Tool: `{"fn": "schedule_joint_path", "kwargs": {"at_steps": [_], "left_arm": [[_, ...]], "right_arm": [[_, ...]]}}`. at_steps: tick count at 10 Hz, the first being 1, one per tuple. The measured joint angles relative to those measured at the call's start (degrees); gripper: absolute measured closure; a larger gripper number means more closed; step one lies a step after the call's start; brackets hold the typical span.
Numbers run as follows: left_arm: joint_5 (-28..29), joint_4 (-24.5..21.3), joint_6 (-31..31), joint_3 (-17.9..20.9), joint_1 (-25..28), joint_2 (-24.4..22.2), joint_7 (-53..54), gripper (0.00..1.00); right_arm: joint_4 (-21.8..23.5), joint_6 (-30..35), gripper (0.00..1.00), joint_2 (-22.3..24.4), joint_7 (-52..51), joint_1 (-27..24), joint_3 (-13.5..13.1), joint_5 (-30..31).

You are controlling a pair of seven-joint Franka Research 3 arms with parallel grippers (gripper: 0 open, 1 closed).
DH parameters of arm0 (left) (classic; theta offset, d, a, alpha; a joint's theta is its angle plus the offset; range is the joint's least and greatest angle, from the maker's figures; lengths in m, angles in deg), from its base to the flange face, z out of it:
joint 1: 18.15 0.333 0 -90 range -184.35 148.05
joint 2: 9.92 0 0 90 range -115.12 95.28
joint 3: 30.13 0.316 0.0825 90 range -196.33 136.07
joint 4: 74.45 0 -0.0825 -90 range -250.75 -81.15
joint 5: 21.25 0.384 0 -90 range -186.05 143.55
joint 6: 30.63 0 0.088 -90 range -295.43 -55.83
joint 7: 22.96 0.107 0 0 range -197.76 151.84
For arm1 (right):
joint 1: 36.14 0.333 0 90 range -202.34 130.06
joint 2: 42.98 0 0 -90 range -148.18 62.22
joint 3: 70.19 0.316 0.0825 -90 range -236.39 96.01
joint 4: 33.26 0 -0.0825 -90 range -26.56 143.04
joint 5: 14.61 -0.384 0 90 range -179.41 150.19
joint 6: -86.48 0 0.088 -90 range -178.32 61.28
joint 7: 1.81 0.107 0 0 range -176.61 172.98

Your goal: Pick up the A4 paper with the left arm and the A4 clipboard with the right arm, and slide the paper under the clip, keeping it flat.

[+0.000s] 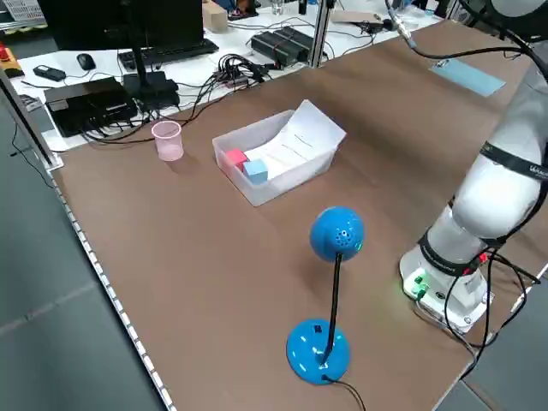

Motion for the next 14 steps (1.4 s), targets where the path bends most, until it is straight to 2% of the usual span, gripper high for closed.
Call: {"fn": "schedule_joint_path", "kwargs": {"at_steps": [3,7,9,10,12,14], "left_arm": [[1.32,-0.27,-1.58,-1.07,-6.1,3.99,-8.82,0.0],[10.43,-0.64,-2.44,-1.18,-12.09,12.24,-18.81,0.0],[15.57,-1.2,-4.45,-1.21,-13.92,16.04,-22.25,0.04],[17.49,-2.34,-6.67,-1.26,-14.76,17.48,-23.29,0.13],[20.84,-7.34,-13.61,-1.29,-15.72,19.06,-23.69,0.21],[24.82,-12.56,-18.71,-1.32,-16.82,20.08,-26.1,0.22]], "right_arm": [[0.05,-1.97,0.0,-2.31,10.07,-3.05,-0.19,-0.06],[0.19,-10.17,0.01,-7.42,35.31,-3.35,0.0,-0.11],[0.57,-13.95,0.02,-11.28,45.58,-3.43,-0.06,-0.06],[0.72,-16.26,0.02,-13.85,49.93,-3.56,-0.12,-0.06],[0.8,-18.95,0.03,-18.23,58.19,-3.87,-0.17,-0.1],[2.0,-21.69,0.05,-21.2,62.89,-3.86,-0.1,-0.11]]}}
